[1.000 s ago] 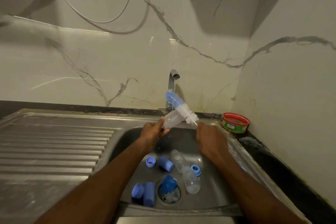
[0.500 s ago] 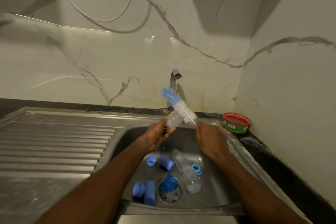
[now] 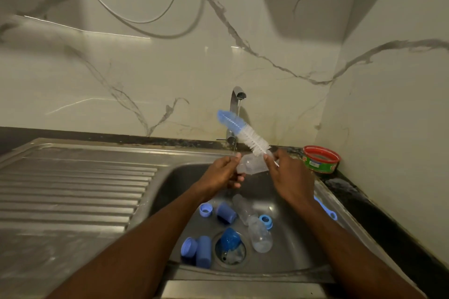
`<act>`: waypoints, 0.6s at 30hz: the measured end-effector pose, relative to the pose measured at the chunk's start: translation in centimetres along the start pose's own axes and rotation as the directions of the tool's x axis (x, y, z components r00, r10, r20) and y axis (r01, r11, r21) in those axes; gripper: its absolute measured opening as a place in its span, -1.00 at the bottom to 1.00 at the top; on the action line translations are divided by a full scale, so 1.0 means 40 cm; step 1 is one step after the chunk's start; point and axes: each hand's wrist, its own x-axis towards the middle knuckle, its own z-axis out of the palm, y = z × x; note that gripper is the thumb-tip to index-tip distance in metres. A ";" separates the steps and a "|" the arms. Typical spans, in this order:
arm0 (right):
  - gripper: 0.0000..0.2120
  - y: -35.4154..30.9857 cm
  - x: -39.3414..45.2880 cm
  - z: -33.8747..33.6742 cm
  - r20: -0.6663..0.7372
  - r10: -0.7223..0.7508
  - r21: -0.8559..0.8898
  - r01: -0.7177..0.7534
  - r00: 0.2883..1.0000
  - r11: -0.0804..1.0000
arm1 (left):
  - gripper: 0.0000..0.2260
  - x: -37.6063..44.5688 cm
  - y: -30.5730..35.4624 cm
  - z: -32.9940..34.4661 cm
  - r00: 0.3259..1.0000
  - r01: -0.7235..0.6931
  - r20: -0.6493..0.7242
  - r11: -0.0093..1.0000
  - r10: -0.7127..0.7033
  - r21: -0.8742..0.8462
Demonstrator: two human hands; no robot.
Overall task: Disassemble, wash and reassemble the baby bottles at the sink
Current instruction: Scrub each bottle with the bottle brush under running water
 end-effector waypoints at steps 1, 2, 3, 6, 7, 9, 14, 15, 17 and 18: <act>-0.54 0.003 0.003 0.001 -0.005 0.032 0.009 -0.032 0.999 0.999 | -0.69 -0.003 0.000 0.002 0.999 -0.032 0.011 0.999 0.032 0.031; -0.53 0.005 0.004 -0.001 0.006 0.067 0.020 -0.067 0.998 0.998 | -0.72 -0.005 -0.002 0.003 0.998 -0.057 0.023 0.997 0.056 0.058; -0.53 0.009 0.006 0.000 0.015 0.092 0.022 -0.093 0.996 0.995 | -0.72 -0.007 -0.002 0.006 0.996 -0.084 0.032 0.993 0.081 0.084; -0.54 0.010 0.007 0.000 0.021 0.107 -0.016 -0.107 0.994 0.994 | -0.63 -0.005 -0.012 0.007 0.977 -0.211 0.019 0.949 0.212 0.235; -0.55 0.007 0.005 0.001 0.026 0.097 -0.024 -0.097 0.995 0.995 | -0.63 -0.003 -0.017 0.003 0.967 -0.248 0.019 0.917 0.255 0.312; -0.60 -0.001 0.001 -0.001 0.038 0.069 -0.032 -0.068 0.997 0.997 | -0.67 0.000 -0.024 -0.003 0.952 -0.280 -0.001 0.867 0.308 0.412; -0.79 -0.033 -0.001 -0.008 0.070 0.017 0.036 -0.020 0.997 0.999 | -0.73 0.032 -0.037 -0.033 0.869 -0.111 -0.401 0.903 0.291 0.415; -0.81 -0.043 -0.007 -0.004 0.128 -0.006 0.041 0.000 0.992 0.999 | -0.75 0.039 -0.041 -0.043 0.856 -0.089 -0.446 0.924 0.262 0.372; -0.80 -0.050 -0.016 0.008 0.237 -0.058 -0.033 0.068 0.970 0.997 | -0.78 0.041 -0.044 -0.056 0.859 -0.075 -0.474 0.963 0.193 0.257; -0.79 -0.048 -0.016 0.006 0.234 -0.044 -0.080 0.064 0.971 0.995 | -0.77 0.039 -0.042 -0.055 0.867 -0.070 -0.468 0.973 0.169 0.221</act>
